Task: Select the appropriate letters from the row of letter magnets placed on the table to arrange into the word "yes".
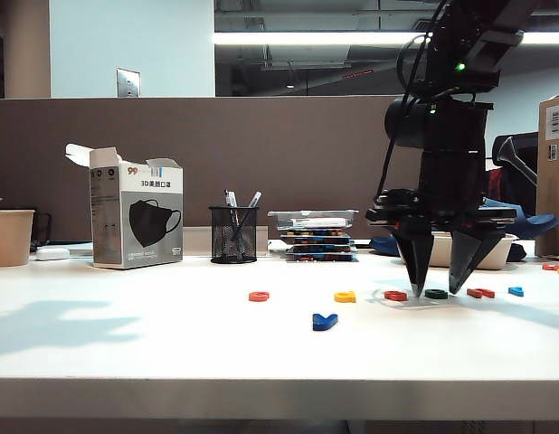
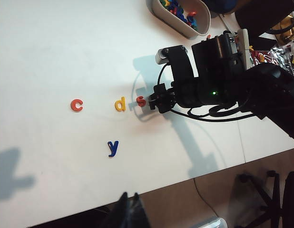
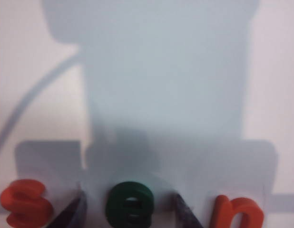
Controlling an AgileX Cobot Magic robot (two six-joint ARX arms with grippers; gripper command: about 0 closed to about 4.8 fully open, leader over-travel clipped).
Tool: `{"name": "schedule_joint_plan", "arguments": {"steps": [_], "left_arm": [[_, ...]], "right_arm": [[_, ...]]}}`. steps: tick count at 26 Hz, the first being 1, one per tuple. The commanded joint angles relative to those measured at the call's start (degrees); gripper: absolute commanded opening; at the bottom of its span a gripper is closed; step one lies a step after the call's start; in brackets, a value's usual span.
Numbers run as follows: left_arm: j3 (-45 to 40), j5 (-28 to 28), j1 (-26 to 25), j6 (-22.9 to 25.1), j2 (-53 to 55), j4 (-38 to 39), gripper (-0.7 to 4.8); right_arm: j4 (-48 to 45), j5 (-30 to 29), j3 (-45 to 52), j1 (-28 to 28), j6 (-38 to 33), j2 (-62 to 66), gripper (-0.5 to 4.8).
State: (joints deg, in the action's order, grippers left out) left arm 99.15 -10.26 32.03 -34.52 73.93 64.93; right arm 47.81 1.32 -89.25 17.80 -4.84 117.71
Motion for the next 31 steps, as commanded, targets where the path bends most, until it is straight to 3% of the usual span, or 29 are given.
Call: {"name": "schedule_joint_plan", "arguments": {"steps": [1,31], "left_arm": [[0.15,0.13,0.09,0.22,-0.22,-0.76,-0.05],[0.15,0.13,0.09,0.22,-0.22,-0.76,-0.05]], "right_arm": [[0.11,-0.20,-0.22,-0.02,0.20,0.55,2.32],[1.49,-0.20,-0.22,-0.02,0.20,0.57,1.78]]}}
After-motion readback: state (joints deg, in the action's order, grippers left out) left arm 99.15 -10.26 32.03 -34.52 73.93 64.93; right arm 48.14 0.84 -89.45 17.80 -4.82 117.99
